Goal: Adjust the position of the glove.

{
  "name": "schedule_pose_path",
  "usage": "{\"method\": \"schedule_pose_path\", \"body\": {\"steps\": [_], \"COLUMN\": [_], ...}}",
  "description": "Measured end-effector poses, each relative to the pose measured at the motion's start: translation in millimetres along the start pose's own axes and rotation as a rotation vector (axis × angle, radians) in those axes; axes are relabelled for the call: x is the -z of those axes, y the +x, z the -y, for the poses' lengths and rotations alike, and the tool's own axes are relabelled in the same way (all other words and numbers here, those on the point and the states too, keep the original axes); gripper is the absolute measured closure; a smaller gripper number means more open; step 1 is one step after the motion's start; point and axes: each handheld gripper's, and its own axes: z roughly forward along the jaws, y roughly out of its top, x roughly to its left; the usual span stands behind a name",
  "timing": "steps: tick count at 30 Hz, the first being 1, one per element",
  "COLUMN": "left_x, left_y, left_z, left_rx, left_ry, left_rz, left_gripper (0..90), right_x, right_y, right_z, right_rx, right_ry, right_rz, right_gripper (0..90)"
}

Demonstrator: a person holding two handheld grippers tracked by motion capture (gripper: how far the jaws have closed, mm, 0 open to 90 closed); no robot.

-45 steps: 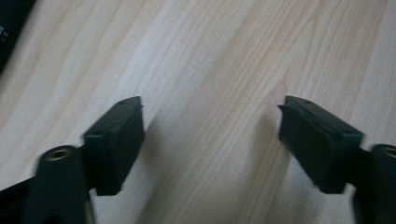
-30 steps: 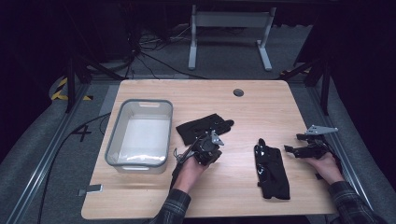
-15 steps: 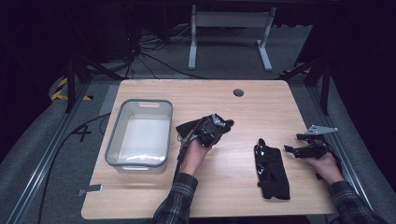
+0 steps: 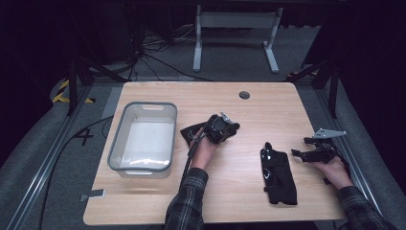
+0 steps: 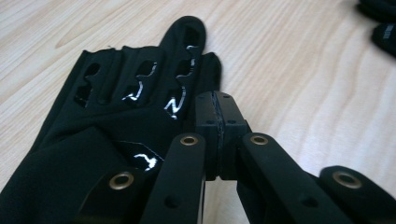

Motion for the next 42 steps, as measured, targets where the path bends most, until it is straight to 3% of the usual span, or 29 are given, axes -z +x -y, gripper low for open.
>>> {"method": "schedule_pose_path", "body": {"steps": [11, 24, 33, 38, 42], "left_x": [-9.7, -21.0, -29.6, -20.4, -4.1], "left_y": [3.0, -39.9, -62.8, -62.0, -52.9], "left_z": [3.7, -9.7, -19.2, -20.6, -19.2], "left_rx": [0.028, -0.042, -0.063, -0.072, -0.074], "left_ry": [0.008, 0.01, 0.003, -0.002, -0.013], "left_rz": [0.015, 0.089, 0.126, 0.113, 0.085], "left_gripper": [90.0, 90.0, 90.0, 89.9, 89.9], "right_x": [0.0, 0.0, 0.0, 0.0, 0.0], "right_y": [0.0, 0.0, 0.0, 0.0, 0.0], "right_z": [0.0, 0.0, 0.0, 0.0, 0.0], "right_rx": [0.0, 0.0, 0.0, 0.0, -0.001], "right_ry": [0.0, 0.0, 0.0, 0.0, 0.0], "right_rz": [0.0, 0.0, 0.0, 0.0, 0.0], "right_gripper": [14.9, 14.9, 14.9, 14.9, 14.9]}}
